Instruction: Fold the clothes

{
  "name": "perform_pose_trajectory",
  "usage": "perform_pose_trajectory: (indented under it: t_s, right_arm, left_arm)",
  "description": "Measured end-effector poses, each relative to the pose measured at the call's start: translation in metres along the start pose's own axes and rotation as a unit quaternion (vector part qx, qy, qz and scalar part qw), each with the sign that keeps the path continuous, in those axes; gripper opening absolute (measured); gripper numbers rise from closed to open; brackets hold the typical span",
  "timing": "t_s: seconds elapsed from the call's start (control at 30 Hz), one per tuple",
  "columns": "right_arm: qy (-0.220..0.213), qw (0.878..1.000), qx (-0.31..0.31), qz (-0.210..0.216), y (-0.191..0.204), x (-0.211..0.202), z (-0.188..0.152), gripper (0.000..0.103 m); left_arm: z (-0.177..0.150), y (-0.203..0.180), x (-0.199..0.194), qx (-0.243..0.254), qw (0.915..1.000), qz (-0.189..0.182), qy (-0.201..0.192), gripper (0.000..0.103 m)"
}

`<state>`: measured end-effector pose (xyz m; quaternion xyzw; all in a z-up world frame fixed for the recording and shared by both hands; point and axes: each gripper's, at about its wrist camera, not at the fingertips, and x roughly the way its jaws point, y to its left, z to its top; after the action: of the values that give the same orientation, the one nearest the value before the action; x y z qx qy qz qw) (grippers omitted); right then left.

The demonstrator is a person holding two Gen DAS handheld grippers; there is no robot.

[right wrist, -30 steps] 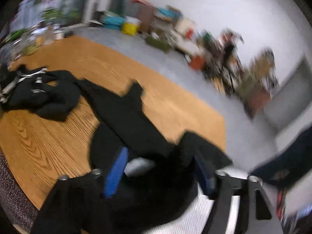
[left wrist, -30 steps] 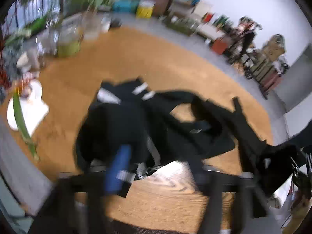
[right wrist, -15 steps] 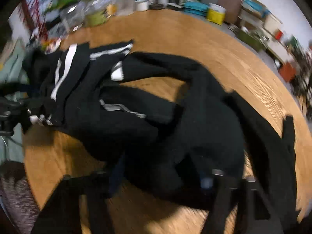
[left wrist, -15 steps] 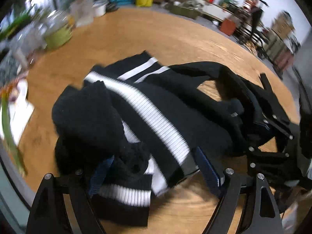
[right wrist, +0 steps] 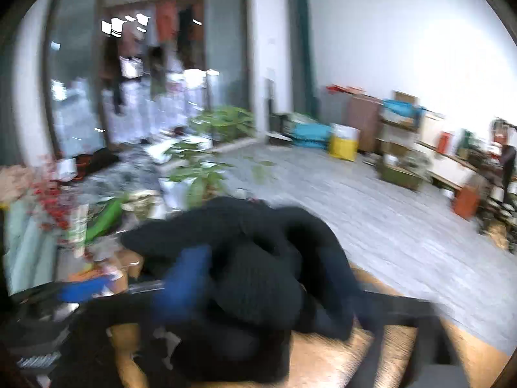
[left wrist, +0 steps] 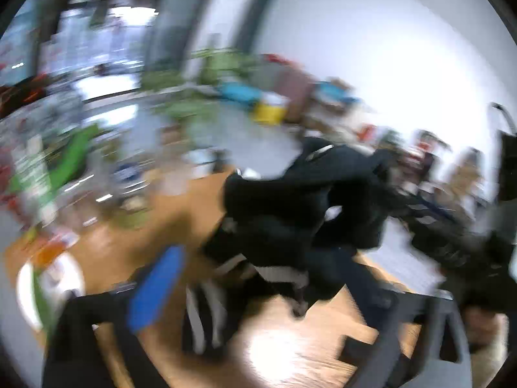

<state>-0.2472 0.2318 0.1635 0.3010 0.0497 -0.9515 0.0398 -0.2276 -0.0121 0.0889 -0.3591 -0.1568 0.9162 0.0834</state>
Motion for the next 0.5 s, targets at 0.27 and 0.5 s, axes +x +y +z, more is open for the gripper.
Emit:
perform_pose_trajectory:
  t_s: [0.27,0.5]
  right_arm:
    - [0.157,0.975,-0.092,-0.126,-0.077,-0.062,-0.161,0.092]
    - [0.267,0.915,-0.095,-0.288,-0.179,-0.23,-0.322,0.096]
  left_arm:
    - [-0.113,0.021,0.027,0.038,0.9834,-0.01,0.177,0.099]
    - [-0.171,-0.074,0.016,0.083,0.9679,-0.055,0.231,0.099]
